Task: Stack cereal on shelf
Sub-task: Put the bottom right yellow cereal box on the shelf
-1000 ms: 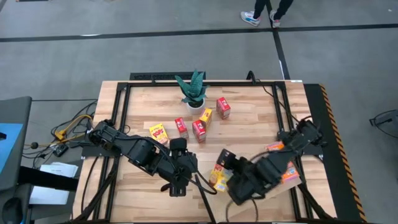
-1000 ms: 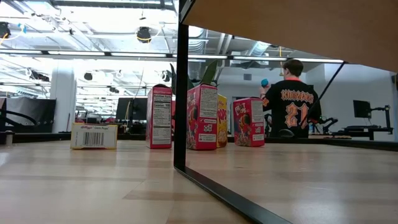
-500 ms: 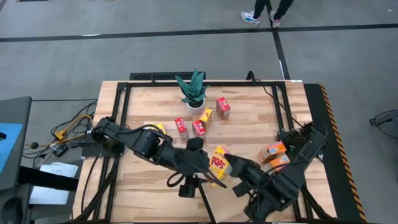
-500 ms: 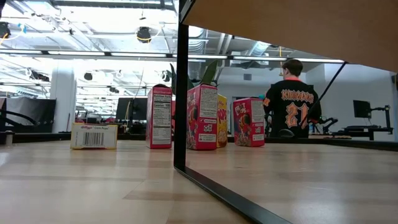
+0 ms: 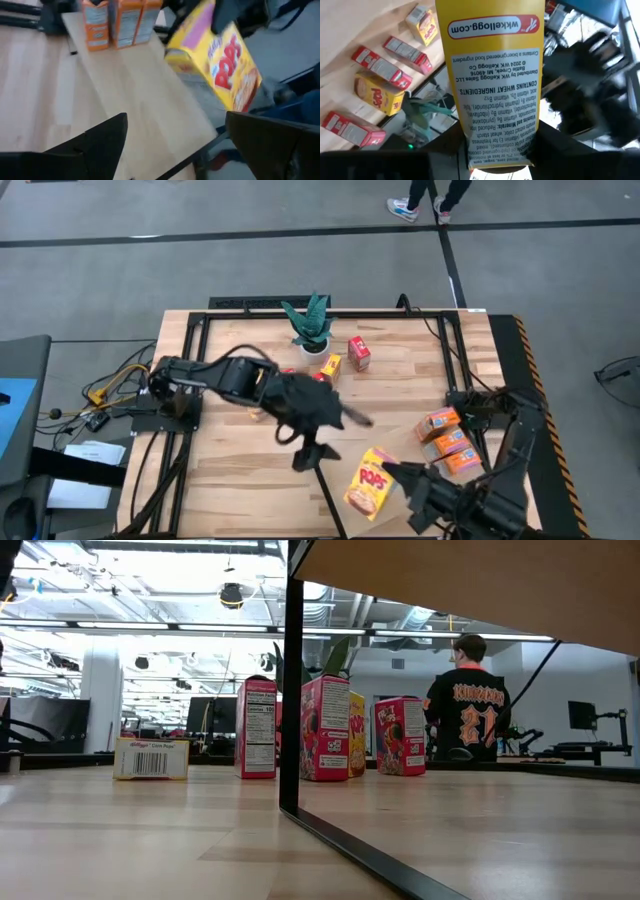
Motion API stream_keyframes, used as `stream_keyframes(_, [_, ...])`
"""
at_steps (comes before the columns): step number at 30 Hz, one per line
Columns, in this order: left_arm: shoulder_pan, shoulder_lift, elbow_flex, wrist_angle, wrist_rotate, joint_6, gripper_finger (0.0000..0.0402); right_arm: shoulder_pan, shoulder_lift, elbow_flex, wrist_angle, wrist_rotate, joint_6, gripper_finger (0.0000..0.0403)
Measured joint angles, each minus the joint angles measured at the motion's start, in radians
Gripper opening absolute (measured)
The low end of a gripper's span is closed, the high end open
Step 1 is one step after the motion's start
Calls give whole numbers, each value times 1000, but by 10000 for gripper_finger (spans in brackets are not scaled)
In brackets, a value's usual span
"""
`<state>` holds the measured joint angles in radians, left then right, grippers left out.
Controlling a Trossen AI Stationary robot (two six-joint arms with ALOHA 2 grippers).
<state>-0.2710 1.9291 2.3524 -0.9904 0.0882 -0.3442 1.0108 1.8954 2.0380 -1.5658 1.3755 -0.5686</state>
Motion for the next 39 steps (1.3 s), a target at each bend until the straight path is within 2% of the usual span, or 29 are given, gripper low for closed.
stream_keyframes(5, [35, 53, -4, 182, 238, -125, 343, -7, 0, 0, 1, 17, 0, 163])
stream_keyframes(8, [46, 77, -6, 183, 314, -192, 343, -12, 1, 0, 12, 40, -4, 163])
stream_keyframes(11, [50, 88, -19, 176, 342, -226, 343, -9, 1, 0, 18, 51, -4, 164])
stream_keyframes(13, [58, 98, -38, 237, 350, -245, 343, -1, 1, 0, 23, 58, -4, 164])
stream_keyframes(16, [69, 103, -44, 203, 369, -244, 343, 5, 1, 0, 35, 67, -5, 161])
stream_keyframes(19, [77, 102, -64, 306, 362, -267, 343, 11, 1, 0, 34, 67, -5, 160])
stream_keyframes(21, [81, 104, -78, 419, 392, -299, 343, 10, 1, 0, 34, 68, -5, 161])
stream_keyframes(24, [85, 103, -94, 504, 428, -353, 343, 12, 1, 0, 36, 89, -7, 163])
stream_keyframes(29, [82, 103, -143, 517, 443, -372, 343, 9, 1, 0, 36, 91, 0, 158])
stream_keyframes(34, [79, 104, -201, 650, 498, -425, 343, 8, 1, 0, 35, 91, 3, 159])
stream_keyframes(39, [76, 100, -230, 681, 488, -414, 343, 1, 1, 0, 35, 92, 12, 166])
